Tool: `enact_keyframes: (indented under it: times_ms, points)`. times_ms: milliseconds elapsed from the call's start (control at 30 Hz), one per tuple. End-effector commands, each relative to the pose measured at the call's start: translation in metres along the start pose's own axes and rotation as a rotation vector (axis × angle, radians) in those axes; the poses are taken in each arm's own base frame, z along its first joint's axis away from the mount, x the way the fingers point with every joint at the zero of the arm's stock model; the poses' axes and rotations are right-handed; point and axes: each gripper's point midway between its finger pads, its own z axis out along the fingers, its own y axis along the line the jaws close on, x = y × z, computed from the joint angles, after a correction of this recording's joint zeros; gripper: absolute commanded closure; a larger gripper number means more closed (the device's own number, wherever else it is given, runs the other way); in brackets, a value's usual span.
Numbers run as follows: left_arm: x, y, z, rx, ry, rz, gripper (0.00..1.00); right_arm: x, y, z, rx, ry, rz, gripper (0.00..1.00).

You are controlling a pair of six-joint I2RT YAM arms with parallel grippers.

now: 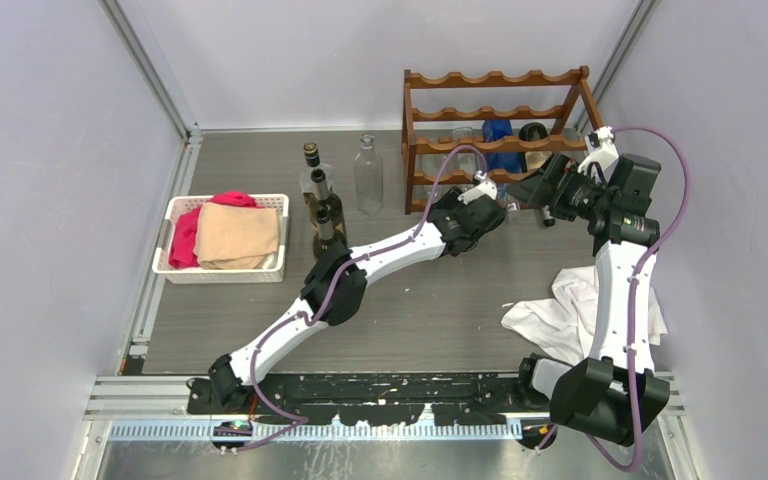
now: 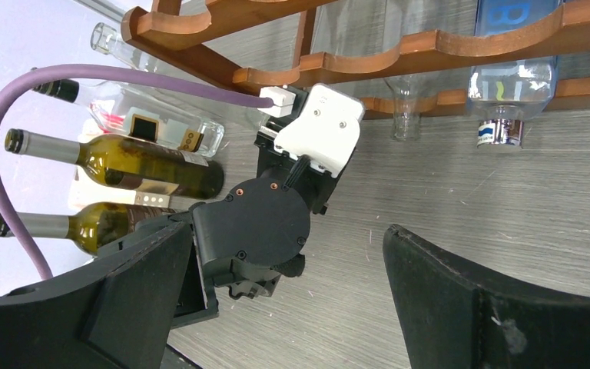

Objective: Put the wine bottle on the wine rack
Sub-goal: Adjust the wine bottle in the wine rack.

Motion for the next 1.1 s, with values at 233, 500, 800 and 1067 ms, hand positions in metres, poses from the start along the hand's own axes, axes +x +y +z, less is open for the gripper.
enact_keyframes:
  times_ms: [233, 500, 800, 1067]
  points:
    - [0.013, -0.015, 0.001, 0.063, 0.040, -0.065, 0.97, -0.011, 0.005, -0.001, -0.023, -0.032, -0.035, 0.00]
    - [0.026, -0.023, 0.002, 0.088, 0.067, -0.072, 1.00, -0.011, 0.004, 0.000, -0.020, -0.026, -0.032, 0.00]
    - [0.032, -0.030, 0.000, 0.097, 0.068, -0.077, 1.00, -0.011, 0.003, 0.001, -0.020, -0.024, -0.032, 0.00]
    - [0.019, -0.023, 0.005, 0.085, 0.030, -0.092, 1.00, -0.011, 0.003, 0.000, -0.019, -0.020, -0.034, 0.00]
